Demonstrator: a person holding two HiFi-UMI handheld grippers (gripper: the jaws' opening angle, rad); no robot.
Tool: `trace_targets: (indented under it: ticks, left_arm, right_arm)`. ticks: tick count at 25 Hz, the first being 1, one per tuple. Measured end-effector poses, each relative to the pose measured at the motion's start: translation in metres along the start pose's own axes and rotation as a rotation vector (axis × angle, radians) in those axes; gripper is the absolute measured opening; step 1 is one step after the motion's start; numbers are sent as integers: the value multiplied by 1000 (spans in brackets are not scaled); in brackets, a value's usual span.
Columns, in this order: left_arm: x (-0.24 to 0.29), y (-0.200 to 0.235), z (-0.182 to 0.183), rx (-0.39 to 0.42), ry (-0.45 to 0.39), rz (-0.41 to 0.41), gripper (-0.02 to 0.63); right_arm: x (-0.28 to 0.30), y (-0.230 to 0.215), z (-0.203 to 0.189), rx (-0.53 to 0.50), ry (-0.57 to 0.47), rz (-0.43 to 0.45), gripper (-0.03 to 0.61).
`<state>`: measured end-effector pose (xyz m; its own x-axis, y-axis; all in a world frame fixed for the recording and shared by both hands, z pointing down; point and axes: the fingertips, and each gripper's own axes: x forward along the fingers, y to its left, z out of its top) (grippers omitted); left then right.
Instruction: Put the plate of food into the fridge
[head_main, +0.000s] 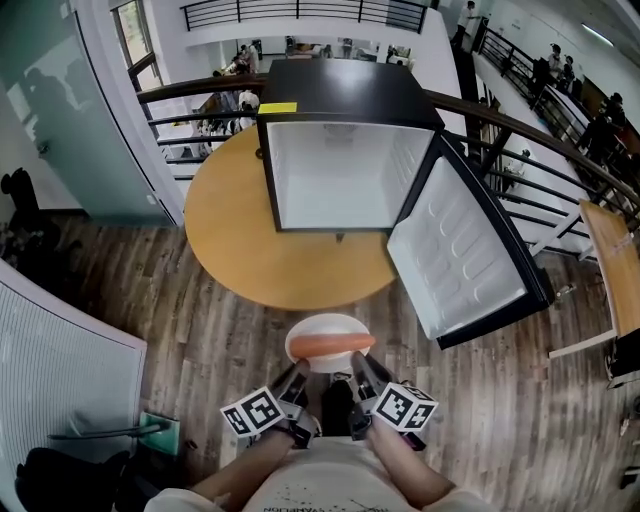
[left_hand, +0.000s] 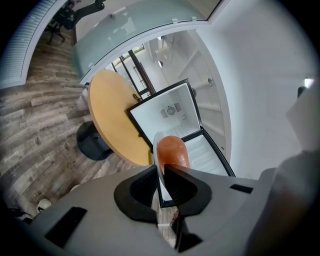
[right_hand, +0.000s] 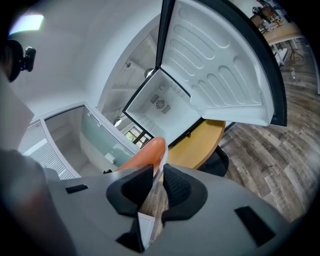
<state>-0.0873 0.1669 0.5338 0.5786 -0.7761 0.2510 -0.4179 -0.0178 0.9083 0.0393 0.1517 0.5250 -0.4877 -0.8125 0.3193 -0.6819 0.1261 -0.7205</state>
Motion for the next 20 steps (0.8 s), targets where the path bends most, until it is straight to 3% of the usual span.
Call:
trace_targets:
  ticks: [4,20]
  left_arm:
    - [23,4,-6,-2,-3,14,58]
    - [147,-28,75,-8,-73,49,58]
  right_arm:
    - [8,-21,11,7,12,5,78]
    - [115,-39,130,-12,69,74,78]
